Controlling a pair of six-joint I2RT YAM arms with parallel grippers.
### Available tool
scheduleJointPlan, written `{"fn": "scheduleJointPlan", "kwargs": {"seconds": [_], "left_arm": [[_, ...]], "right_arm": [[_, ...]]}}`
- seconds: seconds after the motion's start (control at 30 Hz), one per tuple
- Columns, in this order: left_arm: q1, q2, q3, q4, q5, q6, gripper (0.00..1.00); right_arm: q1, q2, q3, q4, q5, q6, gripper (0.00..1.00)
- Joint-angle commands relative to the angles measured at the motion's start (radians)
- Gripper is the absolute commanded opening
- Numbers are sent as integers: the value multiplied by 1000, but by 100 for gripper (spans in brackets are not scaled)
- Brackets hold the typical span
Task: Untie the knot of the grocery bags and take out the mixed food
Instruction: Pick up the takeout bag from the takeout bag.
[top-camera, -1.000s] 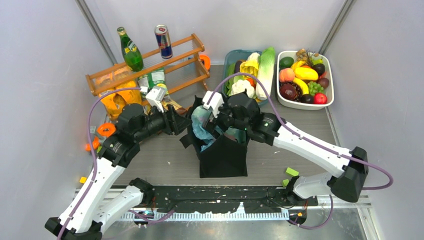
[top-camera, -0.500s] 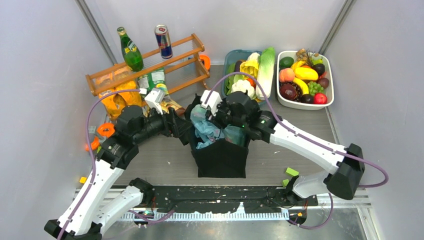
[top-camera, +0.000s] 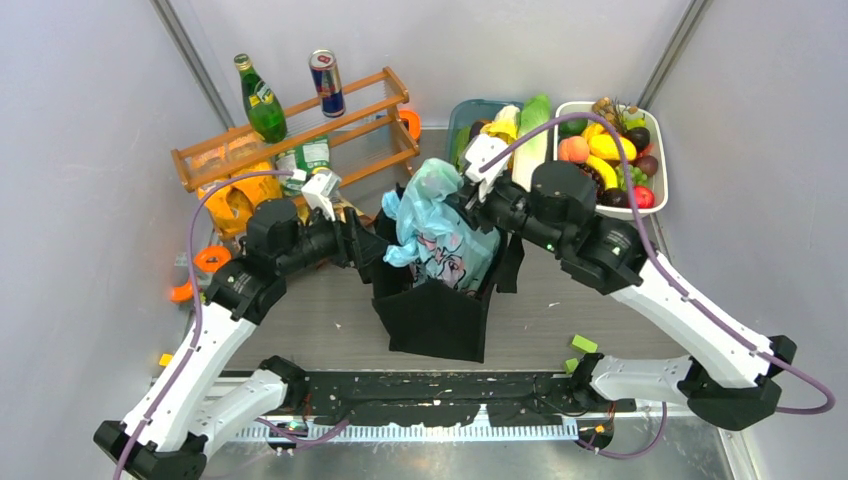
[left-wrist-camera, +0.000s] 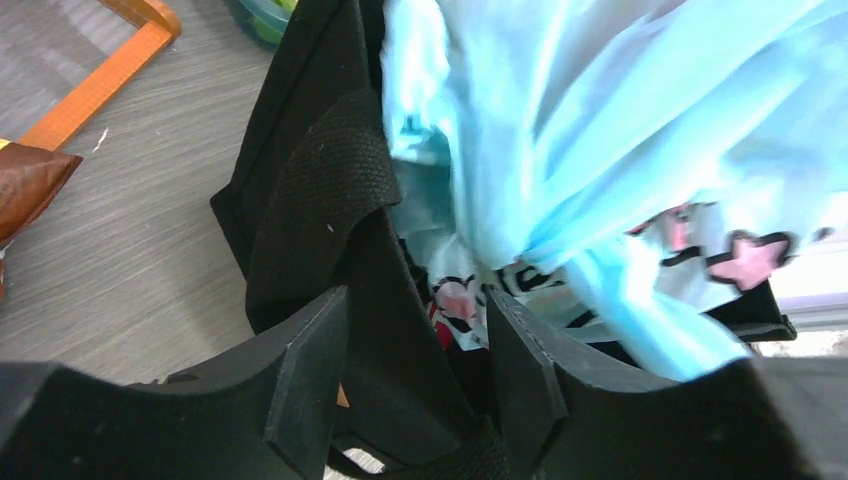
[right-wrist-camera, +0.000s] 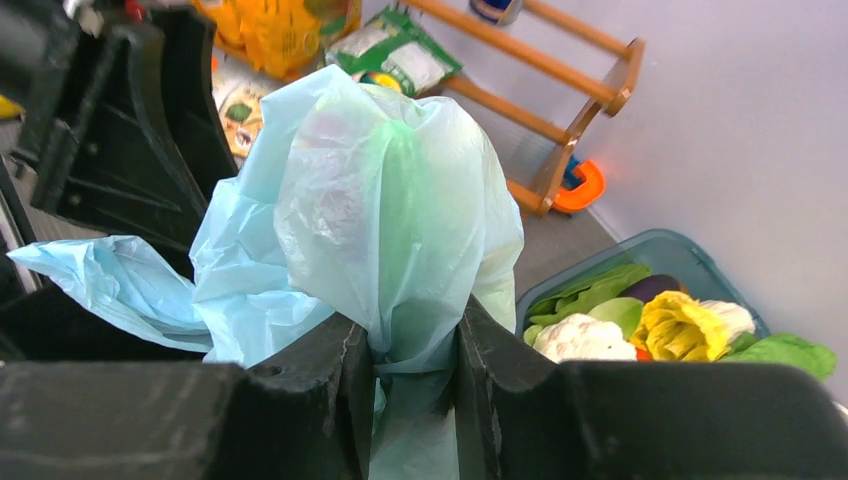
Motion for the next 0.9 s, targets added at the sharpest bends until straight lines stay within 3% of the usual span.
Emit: {"fn": "scheduleJointPlan", "kwargs": {"seconds": [0.0, 0.1, 0.37, 0.67, 0.87], "left_arm": [[-4, 14, 0, 60, 42, -10, 52], [-6, 32, -8, 64, 43, -7, 42], [-6, 61, 36, 18, -35, 45, 2], [-5, 40, 96, -47, -179, 113, 0], [-20, 80, 78, 79, 62, 74, 0]], "right_arm": [[6, -50, 117, 67, 46, 33, 5], [5, -51, 171, 74, 102, 23, 5], [6, -21, 342, 77, 235, -13, 5], [1, 43, 545, 67, 469, -111, 5], [1, 82, 631, 76, 423, -107, 5]]}}
